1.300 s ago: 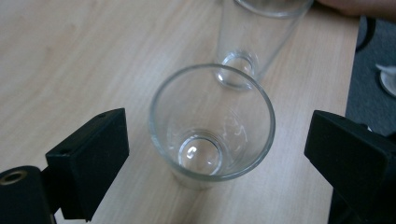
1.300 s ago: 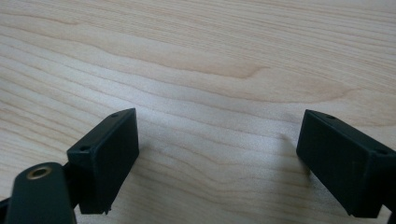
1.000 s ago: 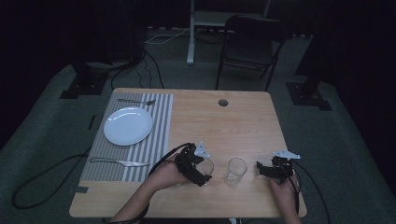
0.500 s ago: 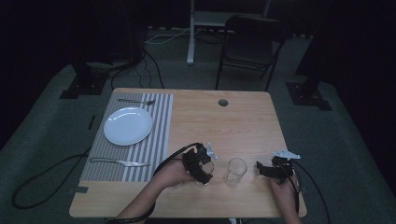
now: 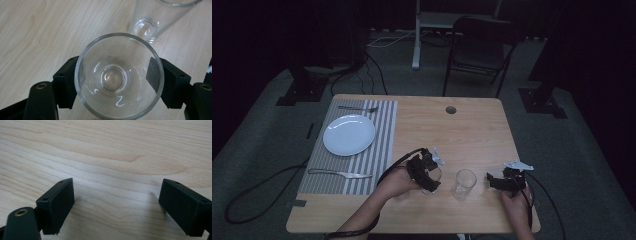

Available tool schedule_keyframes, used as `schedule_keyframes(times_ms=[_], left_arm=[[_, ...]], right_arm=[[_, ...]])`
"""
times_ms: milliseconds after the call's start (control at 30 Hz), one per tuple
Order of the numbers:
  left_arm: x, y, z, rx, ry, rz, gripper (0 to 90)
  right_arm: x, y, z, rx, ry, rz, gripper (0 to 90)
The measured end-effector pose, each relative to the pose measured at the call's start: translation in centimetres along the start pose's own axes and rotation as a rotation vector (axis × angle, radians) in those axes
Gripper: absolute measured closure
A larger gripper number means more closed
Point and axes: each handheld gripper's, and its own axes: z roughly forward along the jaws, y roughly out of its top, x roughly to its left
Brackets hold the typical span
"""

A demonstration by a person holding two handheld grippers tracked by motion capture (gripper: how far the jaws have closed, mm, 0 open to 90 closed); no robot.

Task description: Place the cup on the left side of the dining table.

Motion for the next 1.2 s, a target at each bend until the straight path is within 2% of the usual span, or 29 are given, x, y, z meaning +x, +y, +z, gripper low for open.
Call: schedule_keyframes(times_ms=[100,133,467,600,800,967,1200], left_arm=[[0.2,0.0,-0.2,-0.007,0.002,-0.011,28.8],[1.0,-0.2,-0.8,-0.024,0.006,-0.028,28.8],[3.3,-0.9,-2.3,-0.044,0.043,-0.087,28.8],[4.6,-1.5,-3.1,-0.050,0.070,-0.126,28.8],[5.9,-2.9,-3.9,-0.048,0.108,-0.162,28.8],[7.3,-4.4,-4.8,-0.061,0.153,-0.218,28.8],[8.8,-6.5,-5.7,-0.042,0.193,-0.270,28.8]], right_arm=[[0.0,0.0,0.0,0.000,0.000,0.000,12.6],[0.0,0.0,0.0,0.000,0.000,-0.001,12.6],[0.0,0.0,0.0,0.002,0.000,-0.001,12.6],[0.0,0.0,0.0,0.001,-0.001,-0.001,12.6],[0.0,0.0,0.0,0.000,-0.001,-0.002,12.6],[0.0,0.0,0.0,0.000,-0.001,-0.001,12.6],[0.0,0.0,0.0,0.000,-0.001,-0.001,12.6]])
